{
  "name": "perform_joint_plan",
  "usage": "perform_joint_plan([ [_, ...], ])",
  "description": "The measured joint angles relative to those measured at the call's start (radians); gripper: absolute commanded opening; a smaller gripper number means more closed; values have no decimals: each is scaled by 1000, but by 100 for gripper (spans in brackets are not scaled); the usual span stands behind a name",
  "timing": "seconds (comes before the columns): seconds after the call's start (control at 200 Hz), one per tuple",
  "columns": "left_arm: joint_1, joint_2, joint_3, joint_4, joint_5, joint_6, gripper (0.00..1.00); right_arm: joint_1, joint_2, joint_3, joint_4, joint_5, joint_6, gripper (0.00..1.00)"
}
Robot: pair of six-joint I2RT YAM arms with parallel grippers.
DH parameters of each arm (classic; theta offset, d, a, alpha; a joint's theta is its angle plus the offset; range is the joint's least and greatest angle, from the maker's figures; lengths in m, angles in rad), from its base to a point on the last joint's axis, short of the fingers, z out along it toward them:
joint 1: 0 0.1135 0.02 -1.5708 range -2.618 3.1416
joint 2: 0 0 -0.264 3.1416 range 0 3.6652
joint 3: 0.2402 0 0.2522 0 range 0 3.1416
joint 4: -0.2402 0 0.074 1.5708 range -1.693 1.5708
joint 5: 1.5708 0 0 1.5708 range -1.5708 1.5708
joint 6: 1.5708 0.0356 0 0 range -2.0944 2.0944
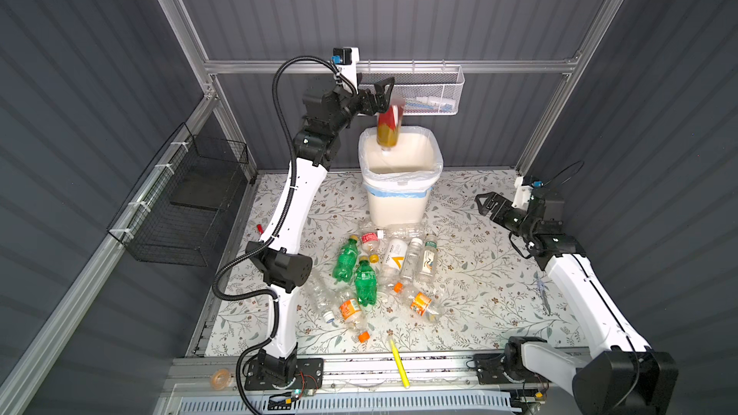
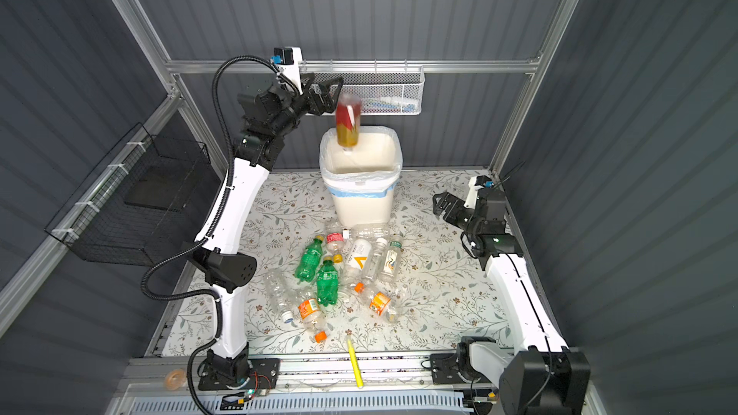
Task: Throw the plastic bottles in the bin
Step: 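Lift the red can over the bin with the left gripper and drop it, then grasp the green-labelled tea bottle with the right gripper while the left returns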
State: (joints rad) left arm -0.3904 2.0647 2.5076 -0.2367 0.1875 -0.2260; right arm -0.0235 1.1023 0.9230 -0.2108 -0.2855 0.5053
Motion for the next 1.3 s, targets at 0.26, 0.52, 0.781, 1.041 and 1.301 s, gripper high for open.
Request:
perform_joint_plan([
  [0.26, 176, -402, -615, 16, -97, -14, 100, 61, -29, -7, -67, -2, -89, 99],
  [0.52, 296, -718, -1104, 43, -145, -51, 99, 248, 136, 9, -211, 19, -214, 99],
  [0.781, 323, -739, -1481, -57, -171, -165, 99, 441, 211, -30, -221, 107, -85, 97],
  [1.041, 323, -793, -1583, -40, -161, -246, 99, 526, 344, -74, -182, 180, 55, 97],
  [1.301, 323, -793, -1612, -29, -162, -257, 99, 531, 436, -73, -118, 227, 125, 89],
])
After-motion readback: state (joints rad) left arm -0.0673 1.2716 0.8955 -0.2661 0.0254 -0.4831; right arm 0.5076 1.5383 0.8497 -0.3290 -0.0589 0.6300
